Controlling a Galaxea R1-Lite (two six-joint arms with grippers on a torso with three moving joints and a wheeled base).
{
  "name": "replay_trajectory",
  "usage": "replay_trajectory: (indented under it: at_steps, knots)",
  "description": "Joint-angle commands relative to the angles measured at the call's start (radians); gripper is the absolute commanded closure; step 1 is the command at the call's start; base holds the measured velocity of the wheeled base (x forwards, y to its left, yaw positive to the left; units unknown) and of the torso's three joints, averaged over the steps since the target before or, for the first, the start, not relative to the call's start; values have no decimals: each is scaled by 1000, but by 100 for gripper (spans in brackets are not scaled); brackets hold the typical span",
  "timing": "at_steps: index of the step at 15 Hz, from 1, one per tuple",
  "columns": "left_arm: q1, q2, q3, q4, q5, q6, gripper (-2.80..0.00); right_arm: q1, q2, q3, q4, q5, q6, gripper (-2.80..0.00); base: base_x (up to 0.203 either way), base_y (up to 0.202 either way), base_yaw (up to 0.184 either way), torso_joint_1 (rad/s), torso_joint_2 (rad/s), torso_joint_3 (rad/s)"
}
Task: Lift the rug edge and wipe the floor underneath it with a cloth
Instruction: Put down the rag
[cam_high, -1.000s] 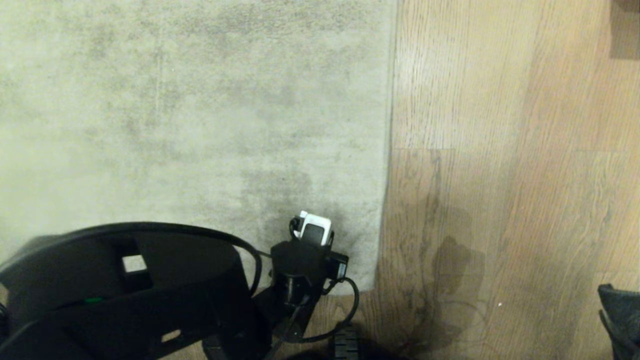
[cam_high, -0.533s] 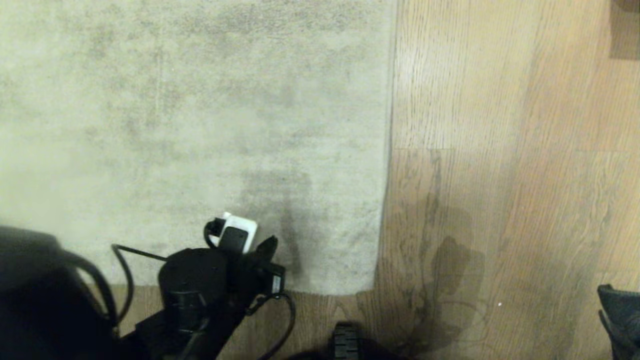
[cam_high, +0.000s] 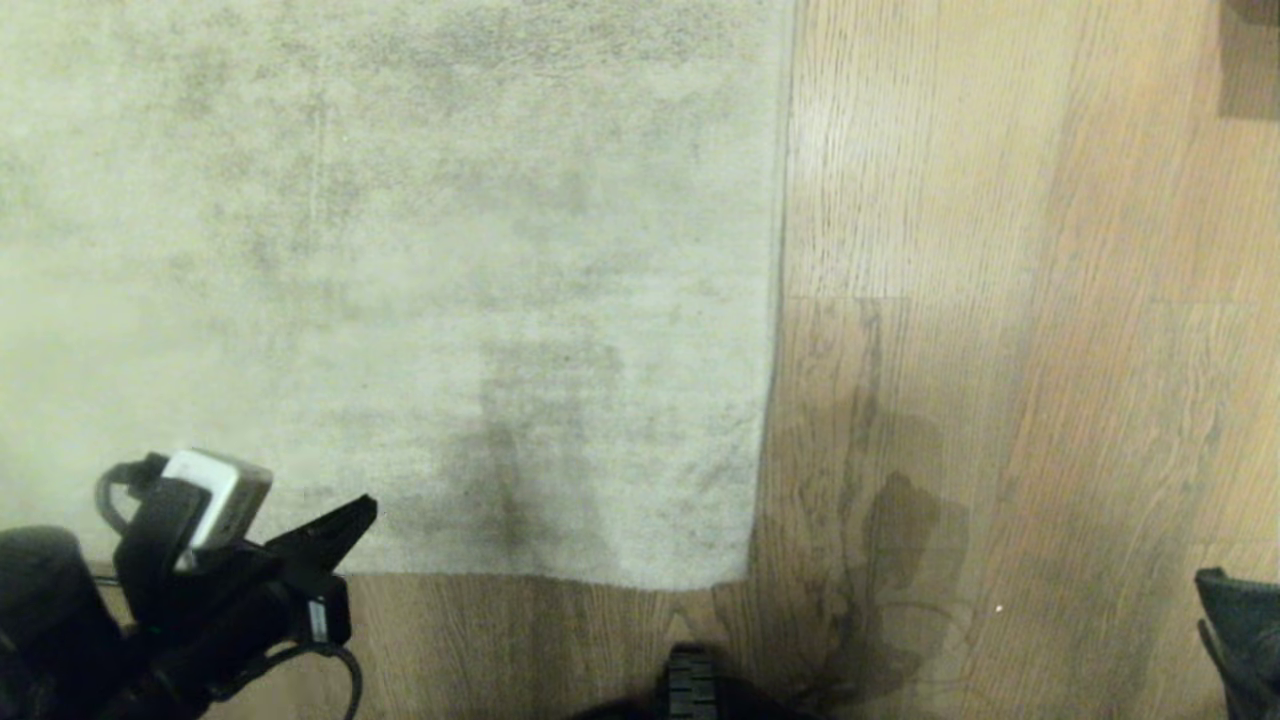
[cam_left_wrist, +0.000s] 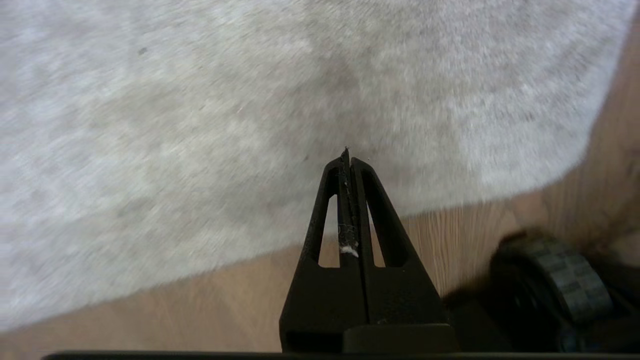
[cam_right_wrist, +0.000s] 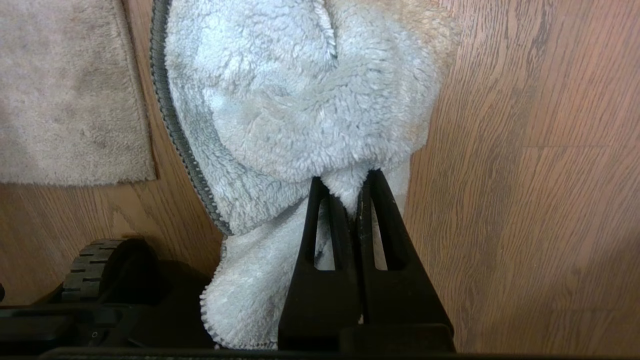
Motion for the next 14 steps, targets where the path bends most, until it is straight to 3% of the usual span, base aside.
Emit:
replay_trajectory:
  at_steps: [1, 5, 10, 12, 14]
  knots:
    - [41, -197, 16, 108, -26, 3, 0, 0, 1, 0, 0, 0, 0, 0, 0, 0, 0, 0, 0, 0]
    - [104, -431, 19, 348, -51, -1, 0, 0, 1, 0, 0, 0, 0, 0, 0, 0, 0, 0, 0, 0]
    - [278, -810, 19, 758, -183, -7, 0, 0, 1, 0, 0, 0, 0, 0, 0, 0, 0, 0, 0, 0]
    - [311, -977, 19, 903, -196, -29, 0, 0, 1, 0, 0, 0, 0, 0, 0, 0, 0, 0, 0, 0]
    - [332, -1112, 19, 998, -163, -62, 0, 0, 1, 0, 0, 0, 0, 0, 0, 0, 0, 0, 0, 0]
